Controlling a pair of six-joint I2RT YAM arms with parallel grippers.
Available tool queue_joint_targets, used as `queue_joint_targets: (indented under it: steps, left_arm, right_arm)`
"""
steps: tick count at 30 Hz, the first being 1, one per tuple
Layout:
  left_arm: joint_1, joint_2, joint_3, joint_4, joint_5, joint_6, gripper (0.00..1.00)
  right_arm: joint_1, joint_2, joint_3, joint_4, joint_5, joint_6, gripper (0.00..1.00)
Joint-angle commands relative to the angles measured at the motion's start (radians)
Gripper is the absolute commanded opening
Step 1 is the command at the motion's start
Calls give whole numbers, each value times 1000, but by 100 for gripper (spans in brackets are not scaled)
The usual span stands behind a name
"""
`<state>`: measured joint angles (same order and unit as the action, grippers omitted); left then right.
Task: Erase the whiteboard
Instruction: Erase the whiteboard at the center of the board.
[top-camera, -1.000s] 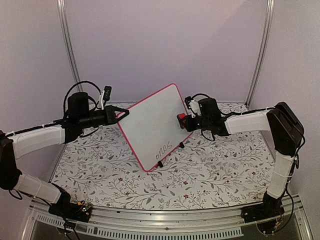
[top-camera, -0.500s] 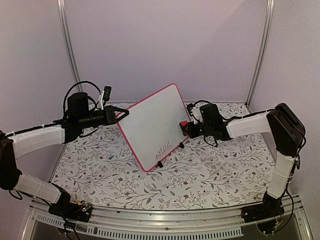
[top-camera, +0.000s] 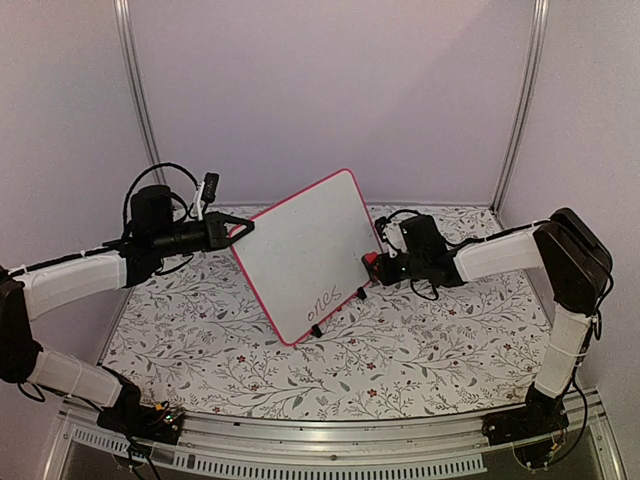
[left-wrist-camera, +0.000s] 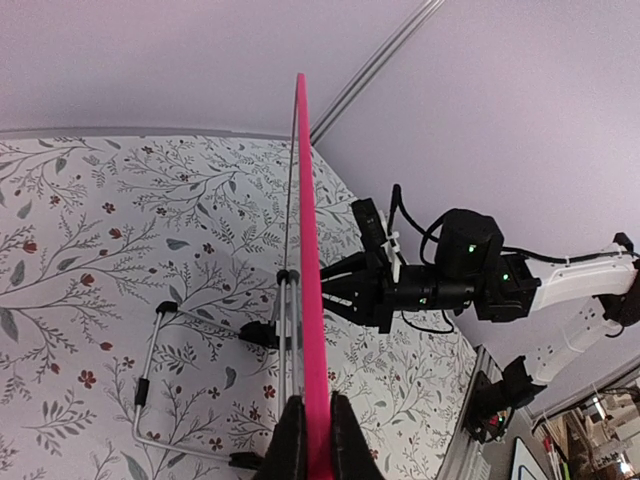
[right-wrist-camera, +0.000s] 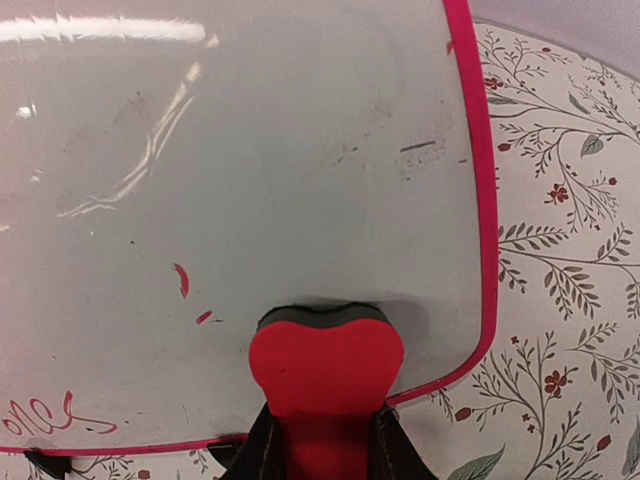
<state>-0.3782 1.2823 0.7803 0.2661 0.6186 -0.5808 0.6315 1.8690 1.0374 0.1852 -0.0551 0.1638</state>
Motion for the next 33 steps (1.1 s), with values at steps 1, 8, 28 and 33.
queue_joint_targets:
  steps: [1, 8, 28, 33]
  left_arm:
    - [-1, -23, 4, 107, 109, -60, 0]
    - [-2, -18, 6, 101, 105, -54, 0]
    - [-4, -17, 7, 96, 101, -53, 0]
    - [-4, -16, 7, 97, 101, -55, 0]
  right_arm:
    - [40, -10, -23, -7, 25, -17, 21]
    - [62, -20, 41, 2, 44, -51, 21]
    - [69, 26, 63, -47, 34, -72, 22]
    - [72, 2, -12, -38, 41, -61, 22]
